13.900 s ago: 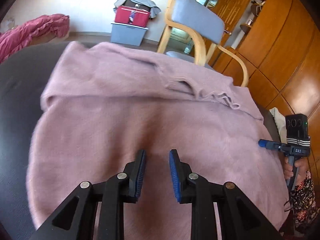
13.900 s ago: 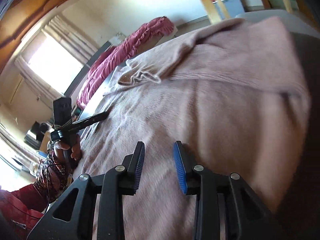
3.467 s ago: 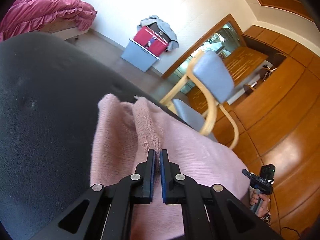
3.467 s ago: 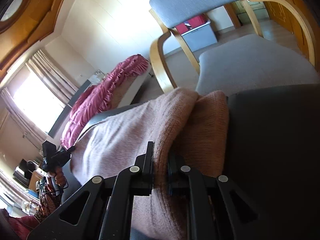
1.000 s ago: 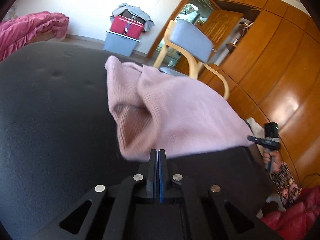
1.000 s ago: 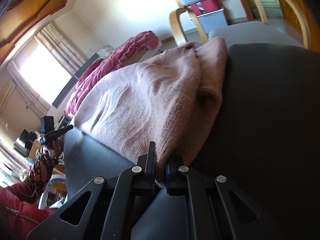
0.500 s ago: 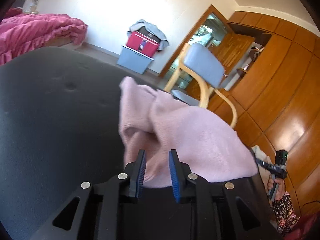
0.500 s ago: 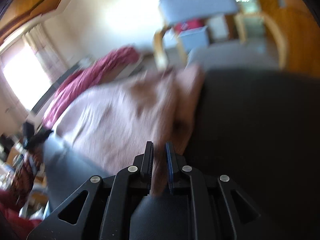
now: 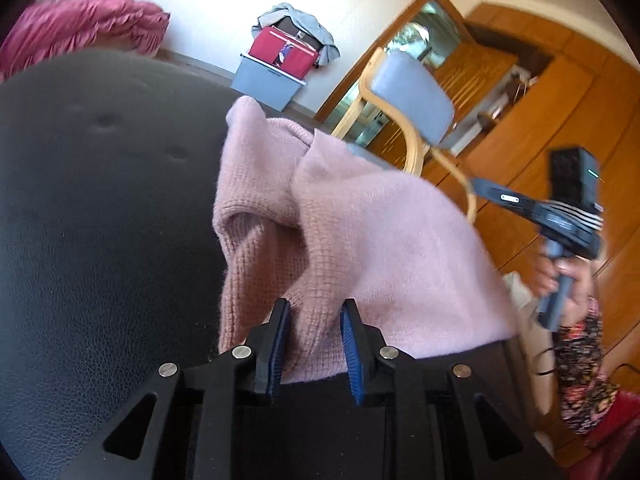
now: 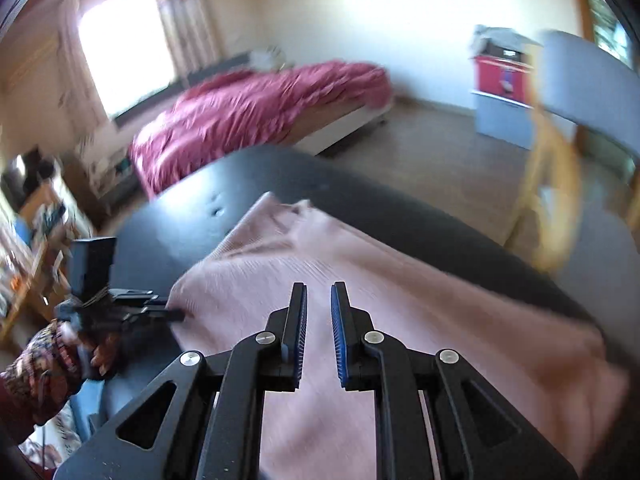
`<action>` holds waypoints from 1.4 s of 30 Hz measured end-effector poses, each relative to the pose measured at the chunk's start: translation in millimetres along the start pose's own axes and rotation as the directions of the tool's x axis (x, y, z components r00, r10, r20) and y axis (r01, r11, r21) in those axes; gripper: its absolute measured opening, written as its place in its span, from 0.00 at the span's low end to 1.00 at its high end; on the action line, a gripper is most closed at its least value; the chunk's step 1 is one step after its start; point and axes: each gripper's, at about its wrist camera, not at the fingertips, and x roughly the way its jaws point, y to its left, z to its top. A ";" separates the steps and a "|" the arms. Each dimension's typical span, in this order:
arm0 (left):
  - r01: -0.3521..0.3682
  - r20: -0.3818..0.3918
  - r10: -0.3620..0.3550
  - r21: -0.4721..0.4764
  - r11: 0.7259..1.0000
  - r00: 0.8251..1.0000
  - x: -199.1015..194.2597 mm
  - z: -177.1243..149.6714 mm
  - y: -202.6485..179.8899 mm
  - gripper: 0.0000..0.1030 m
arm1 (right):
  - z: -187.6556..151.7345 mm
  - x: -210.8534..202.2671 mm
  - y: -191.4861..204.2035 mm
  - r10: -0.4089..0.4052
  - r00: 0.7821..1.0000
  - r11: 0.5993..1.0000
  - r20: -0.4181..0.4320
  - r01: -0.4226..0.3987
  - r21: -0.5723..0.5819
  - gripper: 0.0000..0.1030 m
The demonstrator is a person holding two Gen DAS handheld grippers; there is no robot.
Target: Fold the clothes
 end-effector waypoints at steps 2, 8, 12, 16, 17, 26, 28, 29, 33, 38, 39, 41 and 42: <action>0.020 -0.002 -0.021 -0.021 1.000 1.000 1.6 0.4 4.2 0.24 | 17.8 35.5 5.9 -0.010 0.999 1.000 -0.049 0.010 -0.009 0.13; 0.037 -0.032 -0.037 -0.011 0.999 0.999 5.0 0.1 4.0 0.21 | 48.7 125.8 24.6 -0.037 0.971 0.997 -0.238 0.020 -0.073 0.13; 0.047 -0.053 -0.048 -0.005 0.999 0.997 7.3 -0.1 3.9 0.14 | 44.4 171.6 48.0 -0.161 0.939 0.968 -0.306 0.090 -0.234 0.13; 0.057 -0.086 -0.055 0.018 0.998 0.995 8.5 -0.3 1.3 0.14 | 45.3 184.4 39.6 -0.186 0.966 0.971 -0.178 0.153 -0.181 0.13; 0.063 -0.105 -0.060 0.025 0.998 0.993 9.2 1.2 0.3 0.14 | 43.1 184.3 33.4 -0.153 0.977 0.982 -0.148 0.133 -0.135 0.13; 0.231 -0.277 -0.227 -0.017 0.973 0.934 29.8 43.0 24.9 0.21 | 30.6 182.3 17.2 -0.032 0.997 0.998 -0.075 0.028 -0.059 0.13; 0.304 -0.325 -0.307 -0.062 0.951 0.894 39.7 45.2 28.9 0.21 | 31.1 180.9 13.5 -0.029 0.997 0.998 -0.075 0.025 -0.056 0.13; 0.322 -0.343 -0.323 -0.060 0.945 0.882 42.8 46.5 29.5 0.21 | 31.9 180.3 12.3 -0.026 0.997 0.998 -0.076 0.022 -0.053 0.13; 0.340 -0.404 -0.322 -0.031 0.940 0.856 37.2 47.8 30.0 0.09 | 37.2 178.0 10.8 -0.009 0.997 0.999 -0.082 0.006 -0.036 0.13; 0.430 -0.352 -0.401 0.005 0.903 0.846 -6.6 37.3 34.9 0.05 | 38.2 177.8 11.6 -0.017 0.996 0.999 -0.091 0.013 -0.045 0.13; 0.433 -0.338 -0.406 0.006 0.901 0.849 -15.9 34.7 38.3 0.05 | 38.2 178.0 12.1 -0.020 0.996 0.999 -0.091 0.016 -0.049 0.13; 0.411 -0.315 -0.389 0.004 0.912 0.866 -28.8 29.5 45.9 0.05 | 38.3 178.5 13.5 -0.029 0.995 0.998 -0.092 0.024 -0.055 0.13; 0.383 -0.308 -0.363 0.004 0.924 0.879 -30.2 27.3 48.9 0.05 | 38.5 178.5 14.0 -0.031 0.995 0.998 -0.093 0.026 -0.057 0.13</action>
